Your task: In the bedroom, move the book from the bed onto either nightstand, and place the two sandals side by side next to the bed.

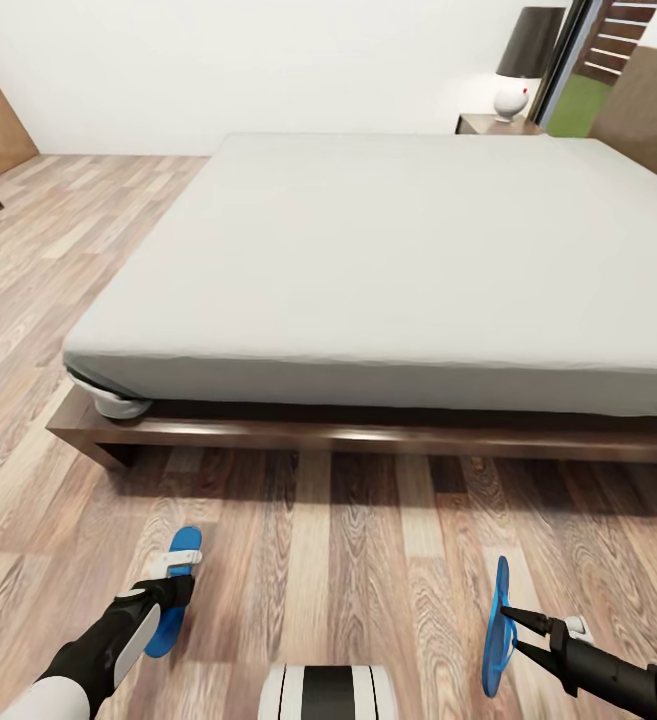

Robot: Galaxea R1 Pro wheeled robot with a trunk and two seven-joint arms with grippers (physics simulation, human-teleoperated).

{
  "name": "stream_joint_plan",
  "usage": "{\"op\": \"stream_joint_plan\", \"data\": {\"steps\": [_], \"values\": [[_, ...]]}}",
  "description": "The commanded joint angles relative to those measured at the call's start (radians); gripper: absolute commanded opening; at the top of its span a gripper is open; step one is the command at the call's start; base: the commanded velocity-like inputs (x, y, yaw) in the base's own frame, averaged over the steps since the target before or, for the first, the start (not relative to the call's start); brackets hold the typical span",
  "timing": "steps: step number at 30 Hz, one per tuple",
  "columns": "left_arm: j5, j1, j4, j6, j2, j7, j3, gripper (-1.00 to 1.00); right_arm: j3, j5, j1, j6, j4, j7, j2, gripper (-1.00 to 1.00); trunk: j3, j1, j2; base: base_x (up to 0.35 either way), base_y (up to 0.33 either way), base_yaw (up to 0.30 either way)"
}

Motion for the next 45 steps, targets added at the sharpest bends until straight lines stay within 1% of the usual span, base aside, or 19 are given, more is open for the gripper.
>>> {"op": "stream_joint_plan", "data": {"steps": [1,13,22,40,45], "values": [[0.011,0.0,-0.002,0.005,0.001,0.009,-0.008,-1.0,0.005,-0.008,-0.001,0.005,0.0,0.0,-0.001,-1.0,-0.001,0.0,0.0,0.287,0.081,0.0],[0.012,0.0,-0.002,0.006,0.001,0.009,-0.008,-1.0,0.005,-0.008,-0.001,0.005,0.0,0.0,-0.001,-1.0,-0.001,0.0,0.0,0.264,0.153,0.0],[0.012,0.0,-0.002,0.005,0.001,0.006,-0.008,-1.0,0.005,-0.008,-0.001,0.005,0.0,0.001,-0.001,-1.0,-0.001,0.0,0.0,0.022,0.246,0.0],[0.016,0.0,-0.002,0.005,-0.001,0.009,-0.009,-1.0,0.005,-0.008,-0.001,0.005,0.0,0.0,-0.001,-1.0,-0.001,0.0,0.0,0.053,0.053,0.0],[0.017,0.0,-0.002,0.006,-0.003,0.01,-0.009,-1.0,0.005,-0.008,-0.001,0.005,0.0,0.0,-0.001,-1.0,-0.02,0.003,-0.001,0.0,0.0,0.0]]}}
